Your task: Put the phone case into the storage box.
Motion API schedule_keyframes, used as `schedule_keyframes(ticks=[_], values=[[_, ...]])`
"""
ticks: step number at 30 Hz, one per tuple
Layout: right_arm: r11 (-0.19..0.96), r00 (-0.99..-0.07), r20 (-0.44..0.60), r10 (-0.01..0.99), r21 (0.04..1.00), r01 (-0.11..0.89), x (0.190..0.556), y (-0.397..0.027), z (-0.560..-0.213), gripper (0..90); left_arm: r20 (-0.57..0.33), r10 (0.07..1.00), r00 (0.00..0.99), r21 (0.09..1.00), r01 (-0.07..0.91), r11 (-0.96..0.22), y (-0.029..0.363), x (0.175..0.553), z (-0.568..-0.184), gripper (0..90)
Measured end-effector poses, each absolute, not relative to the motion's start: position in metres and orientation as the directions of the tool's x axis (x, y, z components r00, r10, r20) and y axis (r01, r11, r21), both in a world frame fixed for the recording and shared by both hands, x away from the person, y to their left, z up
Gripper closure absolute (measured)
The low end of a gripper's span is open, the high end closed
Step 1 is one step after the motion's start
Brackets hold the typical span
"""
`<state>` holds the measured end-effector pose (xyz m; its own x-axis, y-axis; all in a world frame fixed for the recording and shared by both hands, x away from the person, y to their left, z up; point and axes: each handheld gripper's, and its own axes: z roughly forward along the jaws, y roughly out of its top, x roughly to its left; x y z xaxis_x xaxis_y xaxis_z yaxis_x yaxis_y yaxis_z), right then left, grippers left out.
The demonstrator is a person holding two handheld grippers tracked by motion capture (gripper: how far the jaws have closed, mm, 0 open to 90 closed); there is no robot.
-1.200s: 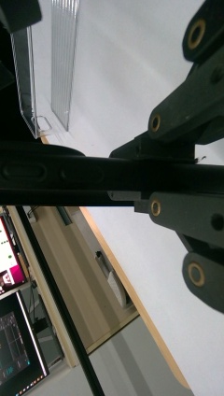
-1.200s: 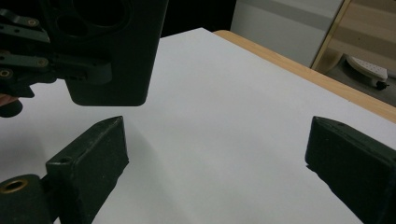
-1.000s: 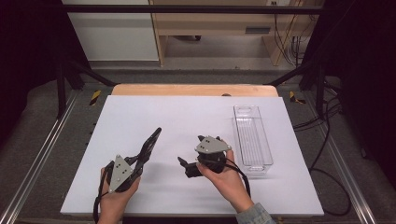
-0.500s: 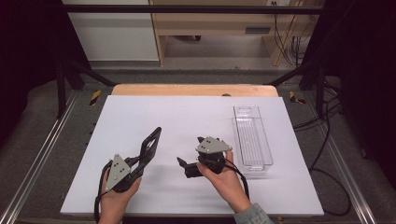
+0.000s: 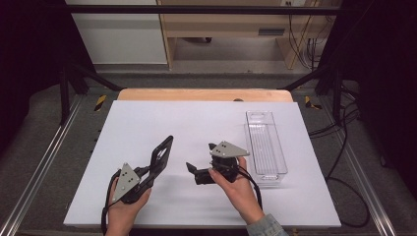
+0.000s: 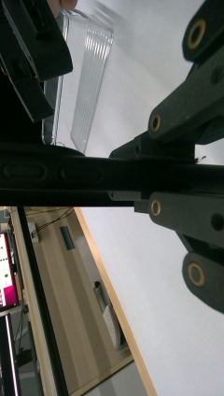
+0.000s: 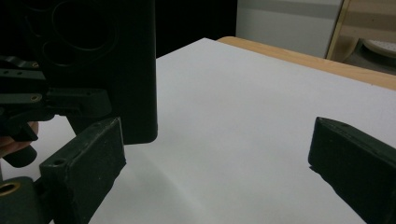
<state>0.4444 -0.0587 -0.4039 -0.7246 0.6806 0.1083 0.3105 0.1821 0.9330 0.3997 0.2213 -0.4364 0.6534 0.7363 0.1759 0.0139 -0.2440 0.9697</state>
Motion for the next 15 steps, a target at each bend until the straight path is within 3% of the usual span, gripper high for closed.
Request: schedule_keyframes(ticks=[15], values=[[0.155, -0.726, 0.138, 0.673, 0.934, 0.322, 0.4442, -0.0597, -0.4014, 4.4, 0.129, 0.732, 0.669, 0.977, 0.041, -0.209, 0.2209, 0.3986, -0.4361, 84.9]])
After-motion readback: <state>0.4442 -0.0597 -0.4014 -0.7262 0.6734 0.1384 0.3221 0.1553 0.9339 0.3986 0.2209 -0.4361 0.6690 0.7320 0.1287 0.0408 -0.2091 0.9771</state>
